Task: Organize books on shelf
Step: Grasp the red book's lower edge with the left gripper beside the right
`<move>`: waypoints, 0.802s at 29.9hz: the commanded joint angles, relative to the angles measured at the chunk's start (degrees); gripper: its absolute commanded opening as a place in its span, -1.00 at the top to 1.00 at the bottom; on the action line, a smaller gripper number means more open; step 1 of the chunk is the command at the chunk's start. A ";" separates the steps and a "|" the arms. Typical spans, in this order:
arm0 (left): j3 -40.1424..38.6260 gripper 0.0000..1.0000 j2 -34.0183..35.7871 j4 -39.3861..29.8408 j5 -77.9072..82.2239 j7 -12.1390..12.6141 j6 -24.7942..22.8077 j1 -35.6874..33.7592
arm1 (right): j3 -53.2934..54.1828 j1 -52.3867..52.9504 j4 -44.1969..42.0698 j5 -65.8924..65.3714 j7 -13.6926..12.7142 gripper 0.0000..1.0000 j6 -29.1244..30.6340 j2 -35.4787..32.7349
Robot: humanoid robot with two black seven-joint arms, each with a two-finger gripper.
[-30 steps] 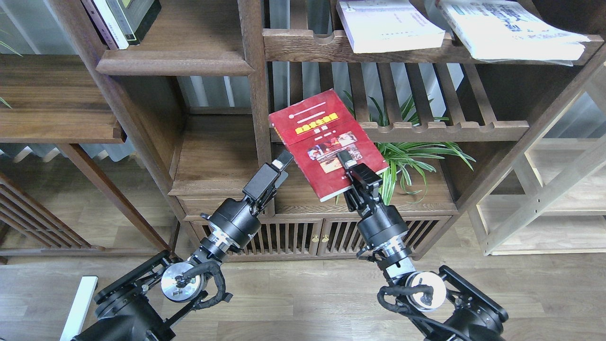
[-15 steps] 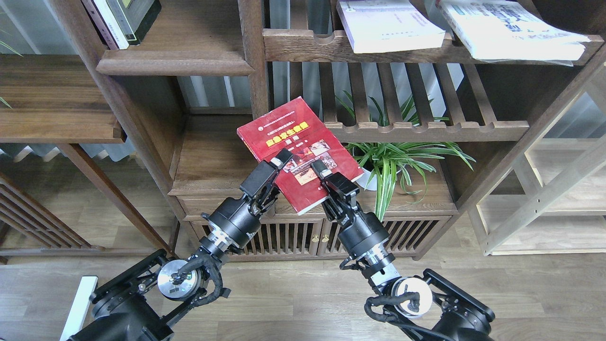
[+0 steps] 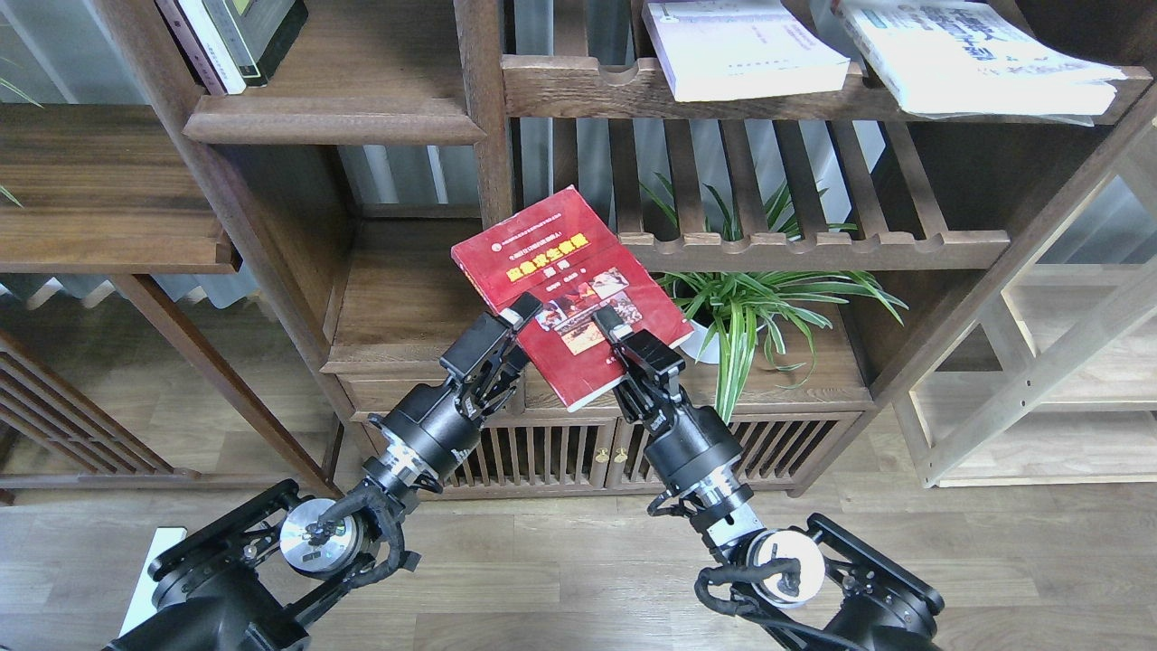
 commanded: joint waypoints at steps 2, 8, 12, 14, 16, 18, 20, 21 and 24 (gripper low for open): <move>-0.02 -0.87 -0.25 -0.07 0.00 0.32 0.00 -0.46 | 0.00 0.00 0.00 -0.08 -0.07 0.90 0.00 -0.09; -0.02 -0.88 -0.51 -0.07 0.00 0.41 0.00 -1.42 | -0.09 0.00 0.00 -0.08 -0.07 0.90 0.00 0.00; -0.02 -0.87 -0.95 0.02 0.00 0.41 0.00 -1.95 | -0.18 0.00 0.00 -0.08 -0.07 0.90 0.00 0.00; -0.02 -0.87 -0.95 0.02 0.00 0.41 0.00 -2.04 | -0.35 0.00 0.00 -0.08 -0.33 0.90 0.00 0.00; -0.02 -0.87 -0.95 0.11 0.00 0.41 0.00 -1.95 | -0.96 0.08 0.00 -0.08 -0.51 0.90 0.00 0.00; -0.02 -0.85 -0.95 0.11 0.00 0.41 0.00 -1.95 | -1.05 0.17 0.00 -0.17 -0.51 0.90 0.00 0.09; -0.02 -0.78 -0.86 0.37 0.09 0.41 0.00 -1.95 | -1.49 0.35 0.00 -0.17 -0.51 0.90 0.00 0.09; -0.02 -0.68 -0.86 0.46 0.00 0.32 0.00 -1.95 | -1.58 0.43 0.00 -0.17 -0.51 0.90 0.00 0.09; -0.02 -0.51 -0.51 0.38 0.00 0.24 0.00 -1.95 | -1.67 0.44 0.00 -0.17 -0.51 0.90 0.00 0.00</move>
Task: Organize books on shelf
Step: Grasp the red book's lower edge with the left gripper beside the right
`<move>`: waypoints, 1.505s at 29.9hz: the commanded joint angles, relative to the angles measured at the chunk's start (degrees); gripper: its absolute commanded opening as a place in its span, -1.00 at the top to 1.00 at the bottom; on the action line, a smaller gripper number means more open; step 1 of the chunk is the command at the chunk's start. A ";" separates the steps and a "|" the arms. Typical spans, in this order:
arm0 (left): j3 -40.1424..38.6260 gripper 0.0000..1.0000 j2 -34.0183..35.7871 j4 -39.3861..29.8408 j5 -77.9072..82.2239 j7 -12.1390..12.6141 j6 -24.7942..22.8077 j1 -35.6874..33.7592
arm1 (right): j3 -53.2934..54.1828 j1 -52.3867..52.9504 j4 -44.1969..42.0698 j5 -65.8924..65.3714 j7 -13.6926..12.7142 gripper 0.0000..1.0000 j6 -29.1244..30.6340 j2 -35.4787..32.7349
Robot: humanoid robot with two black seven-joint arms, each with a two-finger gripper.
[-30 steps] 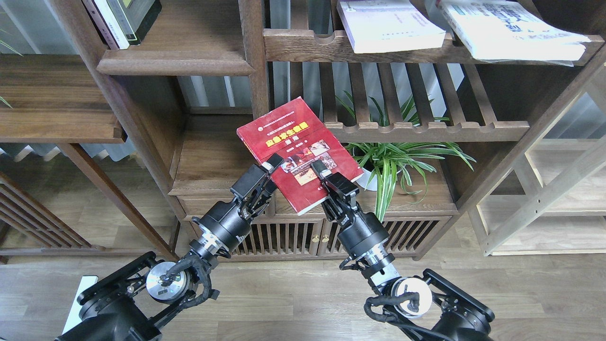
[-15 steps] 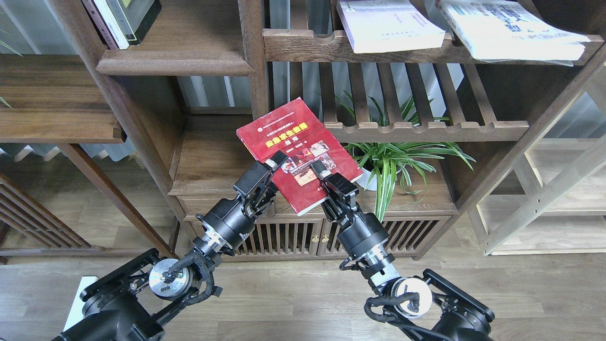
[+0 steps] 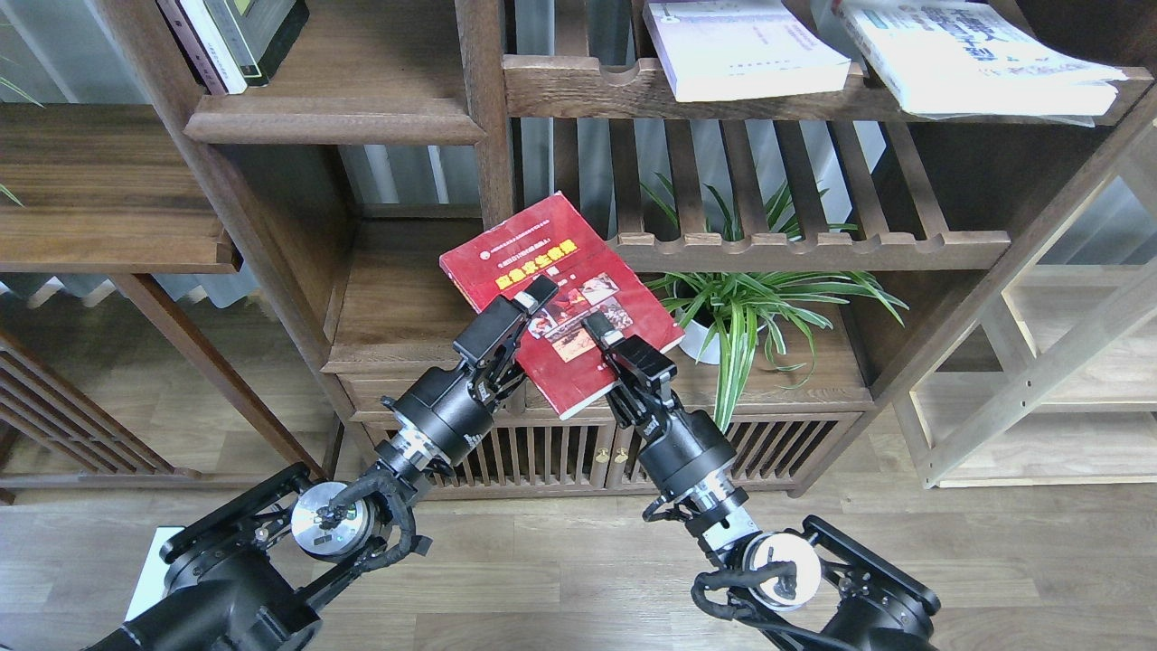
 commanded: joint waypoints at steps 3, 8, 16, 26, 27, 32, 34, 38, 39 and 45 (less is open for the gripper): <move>-0.45 -0.32 0.39 -0.01 -0.11 -0.16 0.00 0.11 | -0.18 0.13 0.00 -0.03 -0.03 0.90 0.00 0.03; -0.28 -0.07 0.30 0.07 0.07 -0.16 0.00 0.03 | -0.18 0.31 0.00 -0.03 -0.03 0.89 0.00 0.03; 0.08 0.05 0.39 0.25 0.07 -0.16 0.00 0.29 | -0.36 0.83 0.09 -0.03 -0.12 0.89 0.00 0.20; -0.10 0.11 -0.14 0.34 0.07 -0.25 0.00 -0.15 | -1.23 1.01 0.09 -0.12 -0.03 0.89 0.00 0.55; -0.10 0.11 -0.05 0.25 0.07 -0.25 0.00 -0.24 | -1.32 1.10 0.09 -0.12 -0.03 0.89 0.00 0.55; -0.10 0.08 -0.14 0.34 0.16 -0.25 0.00 -0.24 | -1.41 1.10 0.09 -0.12 -0.03 0.89 0.00 0.64; -0.36 0.06 -0.14 0.51 0.16 -0.25 0.00 -0.24 | -1.41 1.10 0.09 -0.12 -0.03 0.89 0.00 0.64; -0.27 0.17 0.04 0.43 0.07 -0.34 0.00 -0.06 | -1.41 1.19 0.09 -0.12 -0.03 0.89 0.00 0.64; -0.27 0.27 0.04 0.43 0.07 -0.60 0.00 -0.06 | -1.41 1.19 0.09 -0.12 -0.03 0.89 0.00 0.64; -0.27 0.50 -0.05 0.86 0.07 -0.86 0.00 0.29 | -1.41 1.45 0.35 -0.12 -0.03 0.89 0.00 0.64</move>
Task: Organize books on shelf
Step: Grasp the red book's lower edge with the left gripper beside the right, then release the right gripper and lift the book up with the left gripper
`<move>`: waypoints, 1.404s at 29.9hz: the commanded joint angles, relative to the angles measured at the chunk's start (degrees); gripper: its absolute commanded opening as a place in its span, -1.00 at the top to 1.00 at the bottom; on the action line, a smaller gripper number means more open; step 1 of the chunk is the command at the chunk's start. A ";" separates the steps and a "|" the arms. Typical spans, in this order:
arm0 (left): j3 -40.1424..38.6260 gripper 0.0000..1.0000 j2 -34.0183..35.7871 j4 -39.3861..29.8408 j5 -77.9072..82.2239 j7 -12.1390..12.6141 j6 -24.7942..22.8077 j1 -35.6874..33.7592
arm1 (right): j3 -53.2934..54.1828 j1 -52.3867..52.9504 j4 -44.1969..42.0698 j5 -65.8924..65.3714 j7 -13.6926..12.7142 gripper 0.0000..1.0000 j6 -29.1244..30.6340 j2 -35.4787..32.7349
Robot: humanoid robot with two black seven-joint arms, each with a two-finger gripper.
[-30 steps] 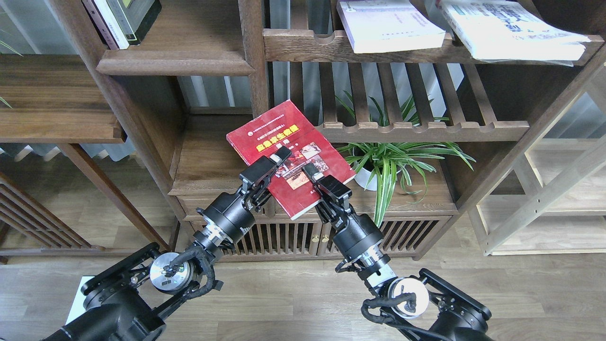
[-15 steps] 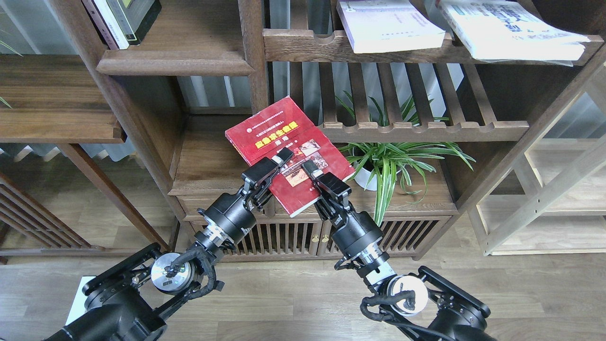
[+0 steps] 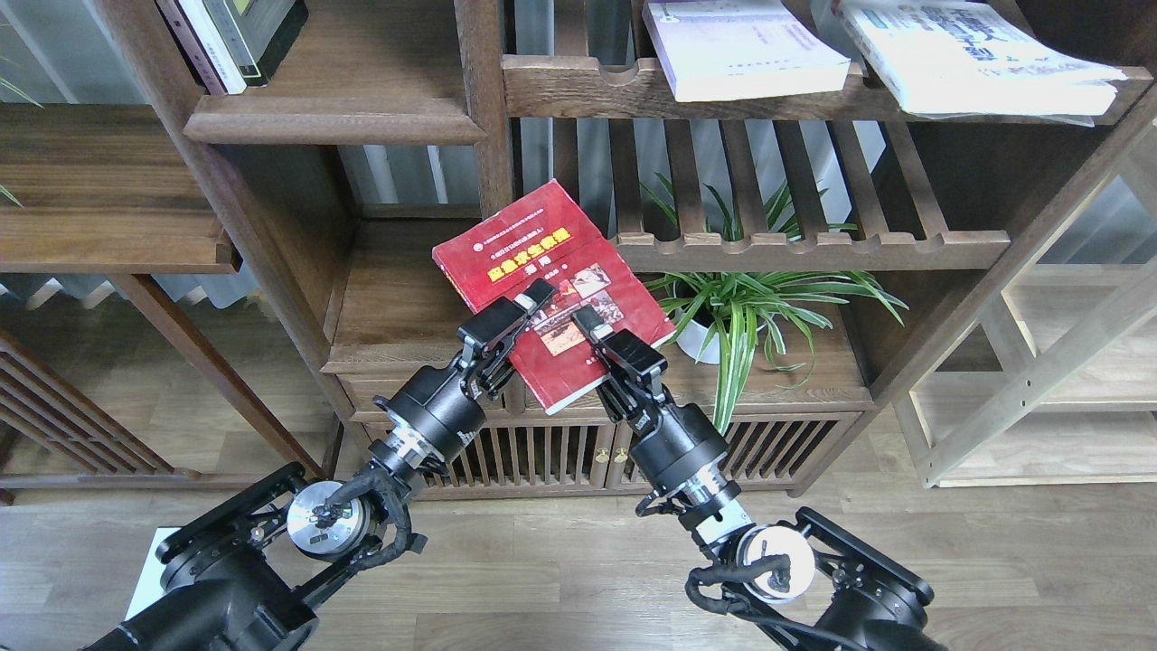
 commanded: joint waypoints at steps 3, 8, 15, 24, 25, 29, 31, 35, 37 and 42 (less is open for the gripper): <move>0.29 0.62 0.03 0.13 -0.02 -0.08 0.00 0.25 | 0.17 0.20 0.28 0.06 -0.06 0.88 0.00 -0.03; 0.38 0.81 0.03 0.22 -0.11 -0.08 0.00 0.34 | 0.17 0.20 0.28 0.06 -0.15 0.88 0.00 -0.03; 0.46 0.91 0.03 0.31 -0.02 0.01 0.00 0.52 | 0.17 0.20 0.19 -0.03 -0.15 0.52 0.00 -0.46; 0.29 0.92 0.12 0.40 0.07 -0.08 0.00 0.60 | 0.96 0.46 0.45 -0.03 -0.77 -0.21 0.00 -0.73; 0.29 0.93 0.12 0.40 -0.02 -0.08 0.00 0.69 | 1.04 0.64 0.45 -0.12 -0.77 -0.25 0.00 -0.73; -0.41 0.94 0.12 0.40 0.07 -0.26 0.00 0.69 | 1.31 1.25 0.45 -0.12 -0.76 -0.46 0.00 -0.90; -0.41 0.94 0.38 0.22 -0.02 -0.26 0.00 0.60 | 2.01 1.25 0.36 -0.12 -0.76 -0.53 0.00 -1.08; -0.68 0.94 1.08 -0.92 0.07 -0.17 0.00 1.31 | 4.55 1.17 -0.16 -0.12 -0.77 -0.59 0.00 -1.34; -0.50 0.95 2.48 -1.45 0.07 0.00 0.00 1.74 | 6.57 1.25 -0.86 -0.12 -0.77 -0.64 0.00 -1.43; -0.41 0.96 7.05 -6.10 0.07 0.01 0.00 3.85 | 10.71 1.34 -1.22 -0.03 -0.68 -0.65 0.00 -1.43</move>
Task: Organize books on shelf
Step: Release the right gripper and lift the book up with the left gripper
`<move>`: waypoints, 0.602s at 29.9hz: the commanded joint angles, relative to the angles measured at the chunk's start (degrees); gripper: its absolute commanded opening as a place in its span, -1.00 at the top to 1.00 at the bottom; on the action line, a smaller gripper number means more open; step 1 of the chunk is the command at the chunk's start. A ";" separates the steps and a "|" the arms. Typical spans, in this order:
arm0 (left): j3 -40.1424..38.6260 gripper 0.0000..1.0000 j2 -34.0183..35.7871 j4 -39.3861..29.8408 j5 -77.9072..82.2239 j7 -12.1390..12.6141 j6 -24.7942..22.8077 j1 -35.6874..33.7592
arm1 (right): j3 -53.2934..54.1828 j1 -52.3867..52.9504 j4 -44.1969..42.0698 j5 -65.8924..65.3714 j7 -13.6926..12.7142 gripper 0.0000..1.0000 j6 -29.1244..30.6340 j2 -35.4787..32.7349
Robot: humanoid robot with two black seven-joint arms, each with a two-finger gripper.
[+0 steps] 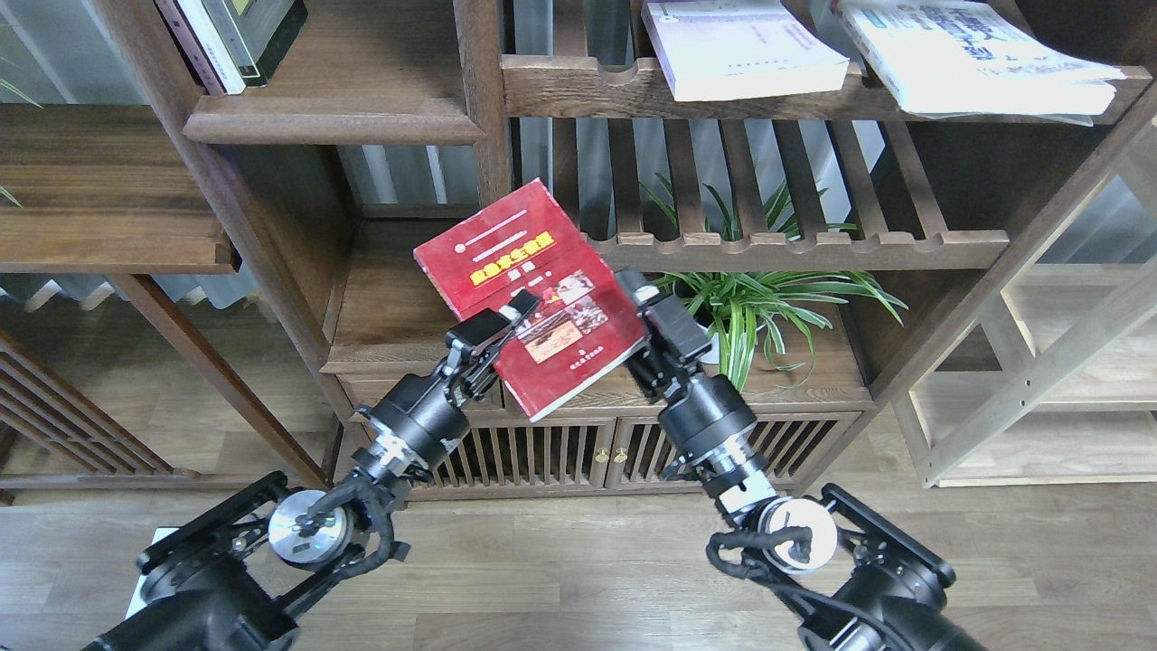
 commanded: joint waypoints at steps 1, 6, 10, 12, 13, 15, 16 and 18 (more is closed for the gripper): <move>0.07 0.96 3.54 -3.70 0.00 -0.21 -0.03 1.82 | 2.61 0.30 -0.19 0.08 0.06 -0.65 0.00 0.00; 0.25 0.95 8.81 -10.46 0.35 -0.57 -0.03 4.46 | 2.97 1.44 -0.54 0.08 0.06 -0.66 0.00 0.00; -0.54 0.96 13.20 -15.21 4.74 -0.83 -0.03 5.87 | 2.97 3.11 -2.47 -0.01 0.06 -0.67 0.00 0.08; -1.50 0.96 15.84 -17.23 6.85 -1.18 -0.03 6.39 | 2.88 3.72 -2.92 0.00 0.06 -0.67 0.00 0.08; -2.03 0.96 17.07 -18.03 7.90 -1.27 -0.03 6.66 | 2.88 3.99 -3.00 -0.01 0.06 -0.67 0.00 0.08; -4.05 0.96 20.15 -19.78 10.98 -1.36 -0.03 7.62 | 2.79 4.69 -3.79 -0.18 0.06 -0.67 0.00 -0.09; -5.45 0.96 21.90 -20.83 12.73 -1.36 -0.03 8.15 | 2.88 5.04 -4.49 -0.27 0.06 -0.67 0.00 -0.09; -7.65 0.96 24.02 -22.59 14.58 -1.36 -0.03 9.12 | 2.97 5.57 -5.20 -0.44 0.06 -0.67 0.00 -0.27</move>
